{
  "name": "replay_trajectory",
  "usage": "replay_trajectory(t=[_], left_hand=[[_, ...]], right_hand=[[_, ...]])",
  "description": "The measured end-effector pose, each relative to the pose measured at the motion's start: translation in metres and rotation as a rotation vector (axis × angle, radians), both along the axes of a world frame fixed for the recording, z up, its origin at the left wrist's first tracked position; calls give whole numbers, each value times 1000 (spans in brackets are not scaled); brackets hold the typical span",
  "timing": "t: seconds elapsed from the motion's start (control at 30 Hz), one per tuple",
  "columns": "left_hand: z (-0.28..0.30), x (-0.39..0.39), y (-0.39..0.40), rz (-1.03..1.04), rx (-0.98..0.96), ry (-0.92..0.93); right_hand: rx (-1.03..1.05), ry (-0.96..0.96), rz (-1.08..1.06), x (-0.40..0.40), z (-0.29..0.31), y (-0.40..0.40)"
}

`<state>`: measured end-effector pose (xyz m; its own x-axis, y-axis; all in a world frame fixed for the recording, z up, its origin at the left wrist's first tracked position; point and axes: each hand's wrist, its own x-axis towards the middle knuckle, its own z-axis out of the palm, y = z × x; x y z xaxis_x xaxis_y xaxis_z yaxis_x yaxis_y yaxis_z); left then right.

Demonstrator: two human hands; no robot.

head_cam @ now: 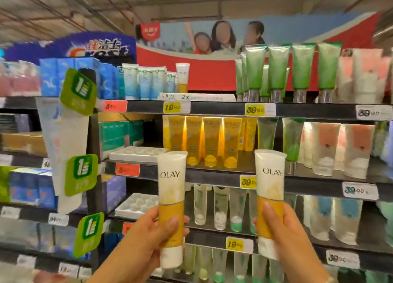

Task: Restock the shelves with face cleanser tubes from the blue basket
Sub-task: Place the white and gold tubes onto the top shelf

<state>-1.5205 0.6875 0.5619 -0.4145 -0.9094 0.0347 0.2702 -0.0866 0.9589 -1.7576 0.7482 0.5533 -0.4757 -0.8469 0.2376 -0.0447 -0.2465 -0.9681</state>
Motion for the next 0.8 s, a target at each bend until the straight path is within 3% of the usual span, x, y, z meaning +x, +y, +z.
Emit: replay_trajectory(t=[0.13, 0.23, 0.43, 0.6, 0.8], left_hand=[[26, 3, -26, -13, -2, -52], [59, 8, -57, 80, -141, -67], [135, -23, -110, 113, -312, 202], [180, -27, -158, 124, -488, 155], [232, -16, -224, 215, -592, 264]], right_hand=[[-48, -56, 20, -4, 20, -32], [-115, -92, 88, 1, 53, -70], [-307, 20, 167, -19, 130, -140], [-392, 82, 311, -17, 181, -186], [-505, 107, 427, 16, 233, -233]])
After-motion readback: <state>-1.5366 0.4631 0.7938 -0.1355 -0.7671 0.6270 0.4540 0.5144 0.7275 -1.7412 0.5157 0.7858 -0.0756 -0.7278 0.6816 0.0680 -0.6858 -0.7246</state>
